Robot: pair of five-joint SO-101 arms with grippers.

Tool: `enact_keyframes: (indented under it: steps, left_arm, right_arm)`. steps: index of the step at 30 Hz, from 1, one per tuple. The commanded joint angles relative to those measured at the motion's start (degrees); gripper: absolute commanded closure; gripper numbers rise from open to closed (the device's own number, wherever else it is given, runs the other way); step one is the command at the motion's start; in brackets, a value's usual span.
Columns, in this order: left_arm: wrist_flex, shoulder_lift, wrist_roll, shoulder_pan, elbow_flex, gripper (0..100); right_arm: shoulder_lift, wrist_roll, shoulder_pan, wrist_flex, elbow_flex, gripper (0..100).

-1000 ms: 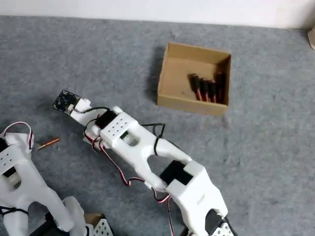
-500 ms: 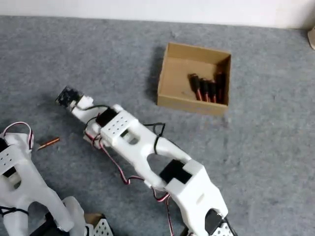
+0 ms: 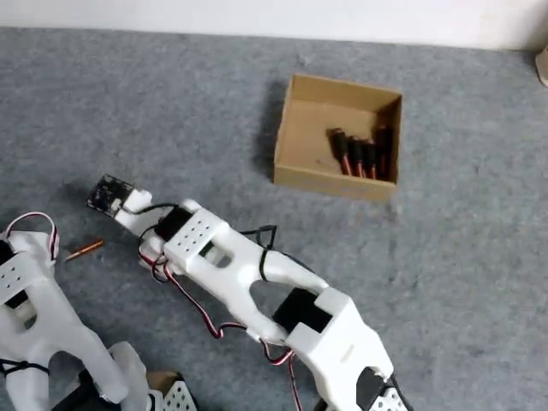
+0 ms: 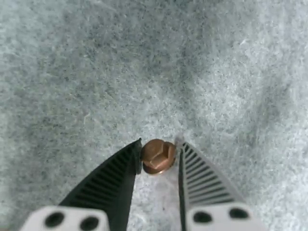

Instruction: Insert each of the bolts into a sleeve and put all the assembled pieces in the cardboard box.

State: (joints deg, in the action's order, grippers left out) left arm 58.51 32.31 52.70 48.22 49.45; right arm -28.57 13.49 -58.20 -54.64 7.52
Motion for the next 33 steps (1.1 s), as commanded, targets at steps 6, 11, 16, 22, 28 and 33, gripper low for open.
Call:
enact_keyframes:
  steps: [6,11,16,22,28,33]
  left_arm:
    - [0.26,0.92,-0.26,0.66,-2.77,99]
    - [0.26,0.92,-0.26,0.66,-2.77,99]
    - [0.26,0.92,-0.26,0.4,-2.86,99]
    - [0.35,0.92,-0.26,0.13,-4.35,99]
    - [1.58,0.84,-0.26,-3.65,-11.47,99]
    - [1.23,0.84,-0.35,-14.55,-16.84,99]
  right_arm:
    - [-1.45,-0.53,0.31,4.09,-1.27,81.8]
    - [-7.16,-0.53,0.13,4.62,0.84,88.8]
    - [-7.87,-0.88,2.42,4.62,3.56,99.5]
    - [-3.47,-0.97,5.23,4.53,3.56,99.4]
    - [14.2,-0.97,8.4,2.95,-0.66,99.4]
    - [30.9,-0.62,10.95,3.03,-9.71,99.4]
